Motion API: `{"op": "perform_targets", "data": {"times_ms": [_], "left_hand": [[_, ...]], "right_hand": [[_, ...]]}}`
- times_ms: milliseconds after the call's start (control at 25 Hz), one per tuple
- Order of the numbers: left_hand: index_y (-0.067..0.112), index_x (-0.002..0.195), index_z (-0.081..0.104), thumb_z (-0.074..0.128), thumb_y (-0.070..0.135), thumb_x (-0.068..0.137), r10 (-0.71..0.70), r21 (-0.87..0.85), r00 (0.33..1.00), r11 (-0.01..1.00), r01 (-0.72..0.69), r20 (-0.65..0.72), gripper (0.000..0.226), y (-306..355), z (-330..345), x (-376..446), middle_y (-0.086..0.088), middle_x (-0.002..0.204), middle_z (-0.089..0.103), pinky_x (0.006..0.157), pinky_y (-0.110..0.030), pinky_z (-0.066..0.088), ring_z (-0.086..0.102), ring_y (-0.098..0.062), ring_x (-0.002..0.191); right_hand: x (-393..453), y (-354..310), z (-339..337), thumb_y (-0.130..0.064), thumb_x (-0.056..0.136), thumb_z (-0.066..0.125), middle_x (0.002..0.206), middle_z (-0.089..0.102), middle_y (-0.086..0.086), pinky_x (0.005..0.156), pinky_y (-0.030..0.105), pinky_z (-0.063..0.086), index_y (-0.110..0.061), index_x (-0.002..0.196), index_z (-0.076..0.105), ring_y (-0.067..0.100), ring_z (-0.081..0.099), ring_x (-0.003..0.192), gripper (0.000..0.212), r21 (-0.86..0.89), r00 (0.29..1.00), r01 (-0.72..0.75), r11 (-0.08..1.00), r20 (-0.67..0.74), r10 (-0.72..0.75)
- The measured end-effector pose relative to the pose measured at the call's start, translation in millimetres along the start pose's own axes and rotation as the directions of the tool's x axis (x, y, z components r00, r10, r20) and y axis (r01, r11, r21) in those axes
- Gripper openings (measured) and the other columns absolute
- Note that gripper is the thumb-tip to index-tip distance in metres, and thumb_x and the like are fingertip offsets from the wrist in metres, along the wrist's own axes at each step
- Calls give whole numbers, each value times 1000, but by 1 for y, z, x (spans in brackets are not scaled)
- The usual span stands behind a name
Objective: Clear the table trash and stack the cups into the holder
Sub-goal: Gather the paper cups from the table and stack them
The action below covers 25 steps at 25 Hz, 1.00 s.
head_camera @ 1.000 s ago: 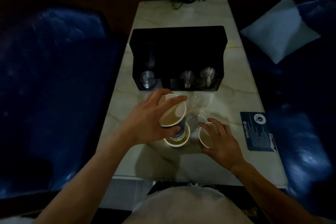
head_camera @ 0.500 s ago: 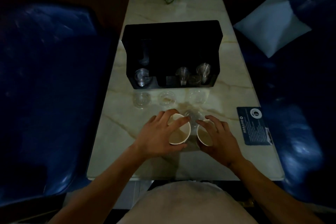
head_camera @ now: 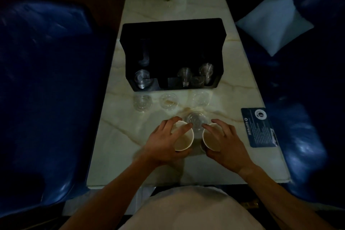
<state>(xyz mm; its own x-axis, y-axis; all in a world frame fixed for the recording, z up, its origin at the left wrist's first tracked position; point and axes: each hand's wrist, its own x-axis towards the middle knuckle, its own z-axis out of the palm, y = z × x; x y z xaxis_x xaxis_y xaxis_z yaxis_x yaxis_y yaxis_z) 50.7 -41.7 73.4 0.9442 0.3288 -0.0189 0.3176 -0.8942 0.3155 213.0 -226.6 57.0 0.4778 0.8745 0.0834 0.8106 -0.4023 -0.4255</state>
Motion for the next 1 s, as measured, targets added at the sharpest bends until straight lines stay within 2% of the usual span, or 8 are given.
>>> {"op": "perform_targets", "data": {"times_ms": [120,200,320,480,600,680,840,1000], "left_hand": [[49,144,21,56,79,67,-20,-67,999,998,22,26,89,1,-1,-1,5,150,25,94,-42,48,34,-20,131],[57,144,11,62,80,61,-74,-212,996,974,85,57,100,1,-5,-1,13,153,18,98,-38,41,31,-15,135],[63,141,7,74,75,52,-116,-399,988,905,146,97,111,-2,-9,-2,25,152,11,98,-35,42,31,-8,133],[67,137,4,83,65,47,-149,-530,980,825,198,135,120,-6,-10,-6,39,139,15,96,-33,42,33,-2,125],[69,135,4,88,56,47,-170,-606,972,760,236,165,122,-7,-10,-7,52,130,17,98,-27,38,35,7,122],[71,133,7,90,52,45,-186,-648,967,717,256,176,122,-6,-10,-6,53,129,23,95,-24,38,38,16,118],[63,135,17,93,49,41,-224,-710,959,646,281,176,121,-5,-3,-7,32,133,45,95,-28,50,48,8,121],[69,124,24,96,43,44,-273,-733,951,615,290,147,111,-4,2,-10,45,121,48,83,-10,51,53,14,111]], "right_hand": [[7,-7,-8,-44,70,78,146,38,1,89,40,52,-31,137,47,24,38,122,74,73,999,-34,997,-18,35],[15,-15,-22,-46,72,73,149,32,-6,87,33,49,-35,138,44,20,35,126,73,142,998,-28,989,-47,35],[31,-32,-53,-55,73,58,149,28,-8,90,22,34,-41,139,39,18,35,127,70,153,992,-2,988,-122,21],[45,-60,-94,-53,76,58,145,36,1,103,23,30,-33,139,44,23,42,126,67,148,973,81,986,-226,-46],[50,-79,-114,-54,77,60,144,39,5,102,28,33,-33,139,42,27,43,126,68,96,960,160,983,-245,-132],[52,-89,-121,-53,76,62,143,41,6,102,32,37,-36,138,40,27,44,126,69,133,949,198,971,-274,-156],[46,-98,-109,-57,77,61,146,36,-5,103,26,37,-37,139,43,16,39,131,68,178,961,233,956,-194,-198],[40,-99,-77,-57,76,63,146,34,-12,97,26,42,-39,139,43,10,36,130,68,181,974,222,958,-91,-208]]}}
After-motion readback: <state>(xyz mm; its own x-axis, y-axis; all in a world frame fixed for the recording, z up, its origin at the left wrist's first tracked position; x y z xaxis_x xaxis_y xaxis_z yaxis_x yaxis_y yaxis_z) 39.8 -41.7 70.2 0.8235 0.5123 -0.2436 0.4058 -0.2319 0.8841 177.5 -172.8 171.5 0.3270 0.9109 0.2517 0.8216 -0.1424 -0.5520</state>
